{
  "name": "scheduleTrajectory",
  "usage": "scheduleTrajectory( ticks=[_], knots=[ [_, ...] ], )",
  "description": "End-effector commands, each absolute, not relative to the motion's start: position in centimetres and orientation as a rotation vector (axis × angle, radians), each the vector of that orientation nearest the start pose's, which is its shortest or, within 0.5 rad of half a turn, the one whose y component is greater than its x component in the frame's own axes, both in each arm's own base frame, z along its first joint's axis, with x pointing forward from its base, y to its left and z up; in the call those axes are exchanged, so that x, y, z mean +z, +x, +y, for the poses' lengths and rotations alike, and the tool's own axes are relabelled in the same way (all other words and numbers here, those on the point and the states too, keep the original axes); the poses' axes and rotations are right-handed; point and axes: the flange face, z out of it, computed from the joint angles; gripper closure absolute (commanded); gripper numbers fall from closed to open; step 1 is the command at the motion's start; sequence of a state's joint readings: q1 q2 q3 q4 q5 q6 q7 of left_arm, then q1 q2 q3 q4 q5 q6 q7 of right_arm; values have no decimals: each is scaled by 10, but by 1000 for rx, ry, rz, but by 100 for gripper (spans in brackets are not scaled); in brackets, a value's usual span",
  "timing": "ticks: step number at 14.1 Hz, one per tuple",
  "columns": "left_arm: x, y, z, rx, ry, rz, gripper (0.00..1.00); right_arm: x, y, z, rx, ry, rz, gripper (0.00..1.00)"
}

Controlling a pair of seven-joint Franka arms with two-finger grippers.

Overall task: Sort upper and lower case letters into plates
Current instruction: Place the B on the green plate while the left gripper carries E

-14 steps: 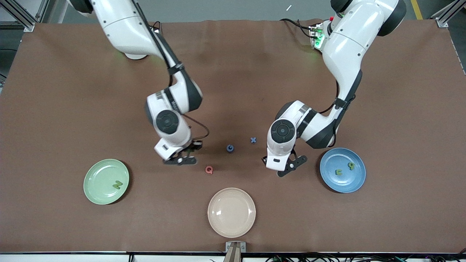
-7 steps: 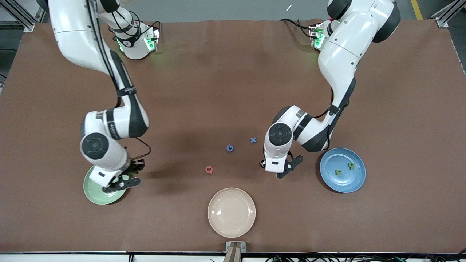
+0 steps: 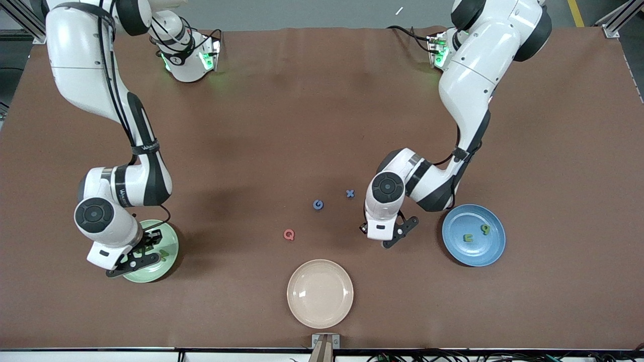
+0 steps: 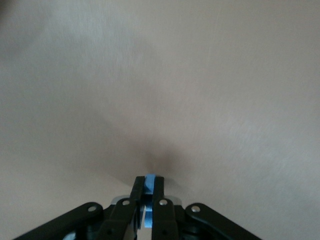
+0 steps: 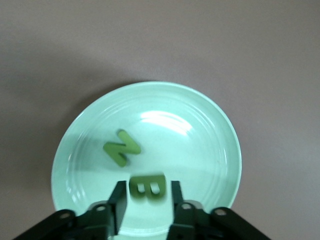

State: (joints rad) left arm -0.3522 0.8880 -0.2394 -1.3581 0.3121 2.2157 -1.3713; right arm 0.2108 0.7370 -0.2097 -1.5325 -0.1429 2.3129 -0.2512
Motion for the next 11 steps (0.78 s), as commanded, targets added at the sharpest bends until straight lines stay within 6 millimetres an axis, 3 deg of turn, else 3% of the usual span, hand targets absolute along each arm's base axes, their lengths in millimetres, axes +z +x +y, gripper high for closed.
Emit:
scheduleTrajectory(
  ticks=[1,2,4,5,7,9,11],
  knots=[
    [230,665,-329,-164,-2939,-1001,100,235,716,22,-69,-3323,-716,15],
    [242,678,-304,-179,-2947,-992,100,236,717,24,-75,-3322,-719,13],
    [248,702,-247,-181,-2947,-970,100,242,717,42,-99,-3306,-702,13],
    [254,706,-232,-185,-2957,-923,100,244,717,54,-114,-3298,-688,13],
    [266,706,-199,-113,-2934,-791,100,249,718,75,-143,-3260,-521,13],
    [261,695,-159,-15,-2906,-799,99,254,713,114,-157,-3181,-411,13],
    [255,679,-153,34,-2884,-814,90,251,702,145,-82,-3149,-285,13]
  ],
)
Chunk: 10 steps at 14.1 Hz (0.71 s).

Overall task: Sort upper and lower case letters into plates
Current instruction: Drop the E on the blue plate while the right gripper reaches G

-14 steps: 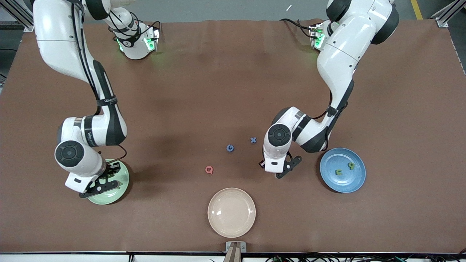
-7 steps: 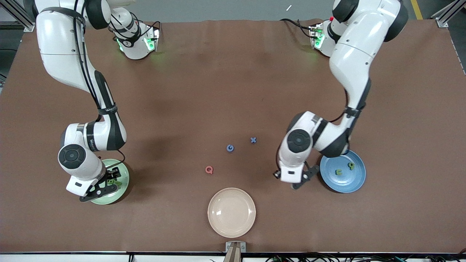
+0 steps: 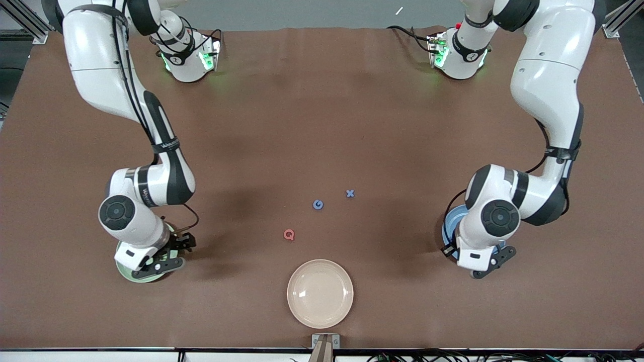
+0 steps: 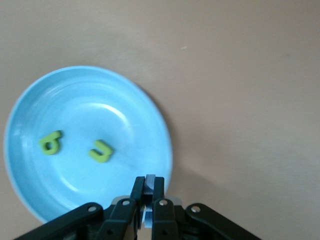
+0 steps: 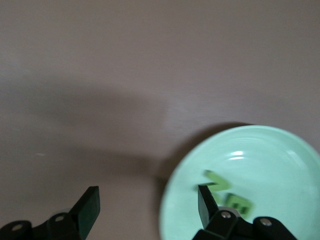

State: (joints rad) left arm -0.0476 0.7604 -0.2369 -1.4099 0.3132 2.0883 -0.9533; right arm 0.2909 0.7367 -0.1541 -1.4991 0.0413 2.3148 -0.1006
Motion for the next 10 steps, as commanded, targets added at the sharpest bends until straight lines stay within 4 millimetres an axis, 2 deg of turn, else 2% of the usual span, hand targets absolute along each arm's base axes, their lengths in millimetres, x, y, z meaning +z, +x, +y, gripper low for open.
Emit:
scheduleTrajectory(
  ticks=[1,3,4,5,7,8,10],
  knots=[
    [247,673,-142,57,-2866,-810,80,250,694,166,-28,-3138,-257,12],
    [245,659,-131,88,-2849,-788,48,253,679,208,16,-3122,-206,12],
    [251,659,-127,77,-2848,-783,14,254,668,239,24,-3121,-179,11],
    [258,661,-127,60,-2852,-788,0,254,660,261,25,-3124,-134,11],
    [268,661,-140,37,-2861,-795,0,253,640,308,19,-3125,-34,11],
    [270,655,-166,41,-2886,-769,0,254,628,334,14,-3124,18,11],
    [268,641,-215,44,-2912,-726,0,251,608,373,-8,-3116,91,11]
  ],
)
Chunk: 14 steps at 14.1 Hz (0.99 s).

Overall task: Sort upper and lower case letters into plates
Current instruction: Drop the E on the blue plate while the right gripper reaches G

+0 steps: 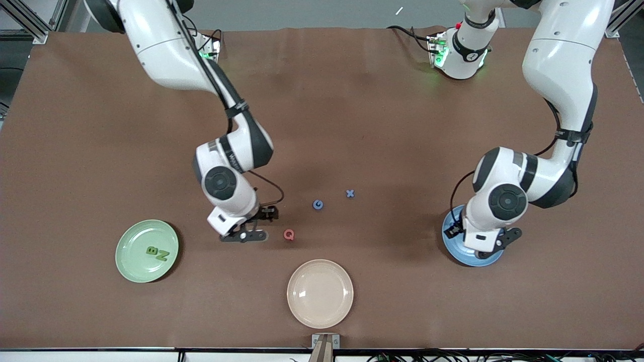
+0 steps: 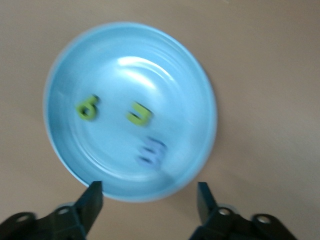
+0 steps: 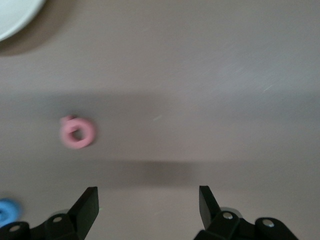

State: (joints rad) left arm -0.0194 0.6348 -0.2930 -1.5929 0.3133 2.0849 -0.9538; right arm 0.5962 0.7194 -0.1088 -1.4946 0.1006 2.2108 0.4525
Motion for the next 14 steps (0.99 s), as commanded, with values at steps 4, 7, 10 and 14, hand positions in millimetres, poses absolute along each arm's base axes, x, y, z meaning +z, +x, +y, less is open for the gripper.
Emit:
scheduleTrajectory(
  ticks=[4,7,10,14],
  knots=[
    [278,598,-322,85,-3025,-672,0,240,581,424,-82,-3082,206,11],
    [261,568,-377,83,-3067,-530,0,216,567,447,-130,-3052,301,11],
    [229,546,-420,19,-3129,-378,16,201,556,460,-129,-3062,322,11],
    [207,539,-452,9,-3154,-307,36,192,548,474,-188,-3045,269,11]
  ],
)
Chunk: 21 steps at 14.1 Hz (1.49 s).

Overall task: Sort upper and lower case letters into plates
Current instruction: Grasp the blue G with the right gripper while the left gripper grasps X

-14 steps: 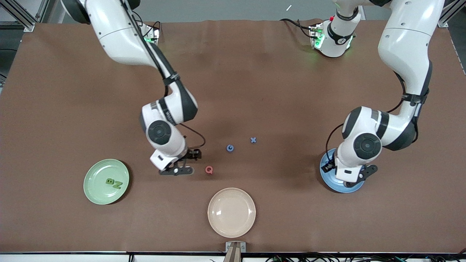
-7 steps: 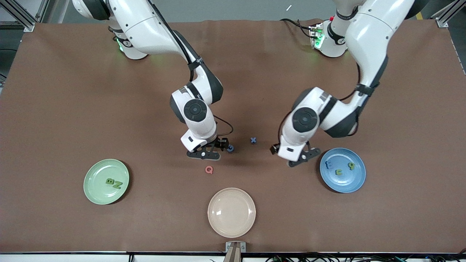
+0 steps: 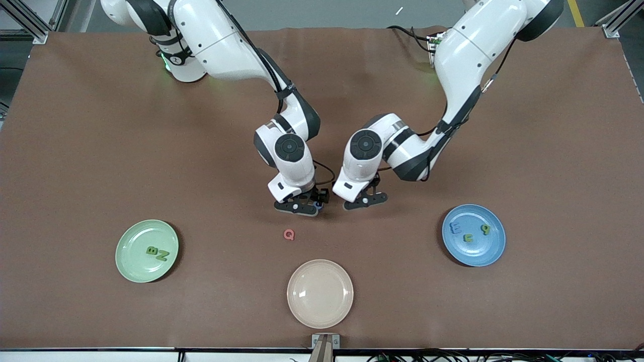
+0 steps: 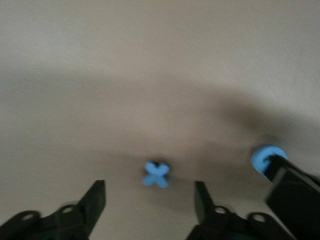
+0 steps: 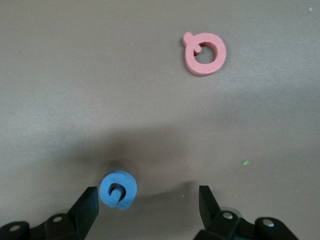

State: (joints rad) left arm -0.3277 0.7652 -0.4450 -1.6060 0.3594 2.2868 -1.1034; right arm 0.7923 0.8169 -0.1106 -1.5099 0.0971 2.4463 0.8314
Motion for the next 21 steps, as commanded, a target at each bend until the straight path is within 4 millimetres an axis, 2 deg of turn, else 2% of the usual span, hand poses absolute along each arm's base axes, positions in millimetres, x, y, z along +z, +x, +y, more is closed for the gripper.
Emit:
scheduleTrajectory(
  ticks=[1,3,6,11,13,14,18,19,21],
  knots=[
    [208,540,-451,7,-3154,-309,38,192,548,474,-190,-3043,269,11],
    [204,540,-446,16,-3146,-308,41,189,548,474,-187,-3048,267,11],
    [194,535,-449,39,-3140,-306,44,189,548,474,-187,-3048,267,11],
    [177,531,-441,78,-3119,-309,57,189,549,472,-188,-3049,269,11],
    [173,530,-442,87,-3117,-309,58,189,551,470,-188,-3048,276,11],
    [173,531,-441,86,-3117,-309,63,189,551,470,-188,-3048,276,11],
    [175,540,-433,84,-3102,-400,100,189,551,470,-187,-3047,280,11],
    [178,548,-424,63,-3097,-417,100,189,551,470,-187,-3047,280,11],
    [199,573,-406,-21,-3088,-454,99,189,552,470,-189,-3046,282,11]
  ],
)
